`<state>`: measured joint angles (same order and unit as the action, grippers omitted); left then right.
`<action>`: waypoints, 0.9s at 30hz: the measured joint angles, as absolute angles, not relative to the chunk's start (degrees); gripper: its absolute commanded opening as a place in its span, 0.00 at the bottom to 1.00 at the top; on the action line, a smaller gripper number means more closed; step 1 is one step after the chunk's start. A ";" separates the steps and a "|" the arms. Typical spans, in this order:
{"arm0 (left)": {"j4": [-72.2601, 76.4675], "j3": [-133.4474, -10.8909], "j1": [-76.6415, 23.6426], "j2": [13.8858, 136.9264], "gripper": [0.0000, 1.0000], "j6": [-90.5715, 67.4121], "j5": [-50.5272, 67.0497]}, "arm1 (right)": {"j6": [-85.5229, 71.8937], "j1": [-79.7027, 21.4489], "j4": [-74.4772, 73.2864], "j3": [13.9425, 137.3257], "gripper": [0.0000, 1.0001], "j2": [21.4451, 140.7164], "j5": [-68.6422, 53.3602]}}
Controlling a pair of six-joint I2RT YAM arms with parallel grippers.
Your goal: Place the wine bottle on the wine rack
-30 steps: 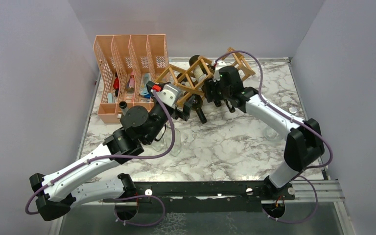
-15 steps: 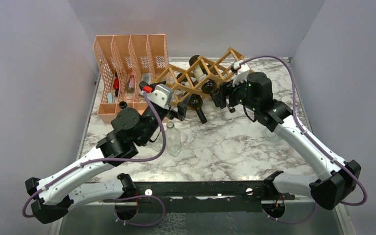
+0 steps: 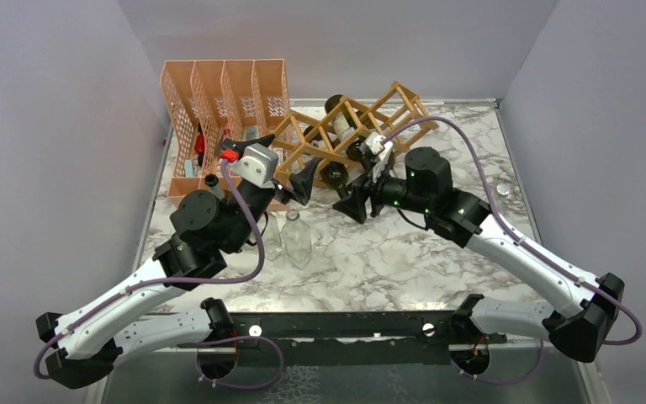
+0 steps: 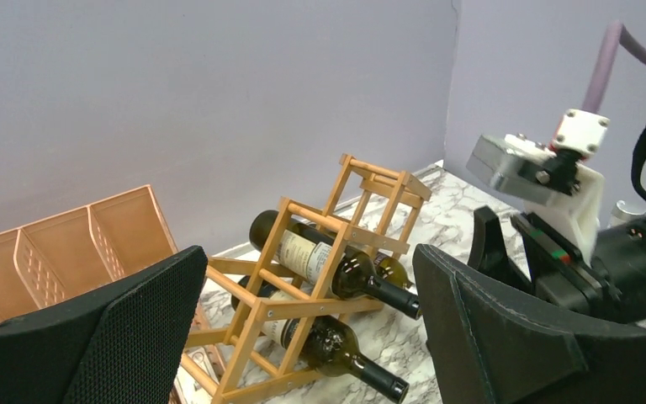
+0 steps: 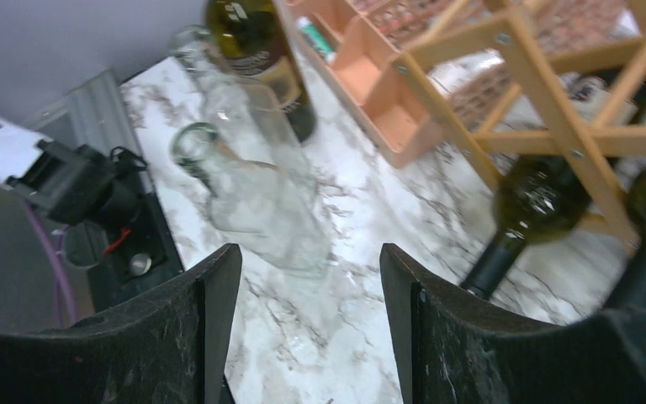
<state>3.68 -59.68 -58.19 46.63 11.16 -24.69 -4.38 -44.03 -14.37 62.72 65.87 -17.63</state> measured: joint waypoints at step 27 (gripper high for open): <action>5.06 -62.02 -58.19 43.29 0.99 10.70 -22.72 | -0.80 -55.53 8.25 61.32 0.49 84.29 -26.96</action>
<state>5.06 -62.02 -58.19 43.29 10.70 -22.72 -0.80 -55.53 8.25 61.32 84.29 -26.96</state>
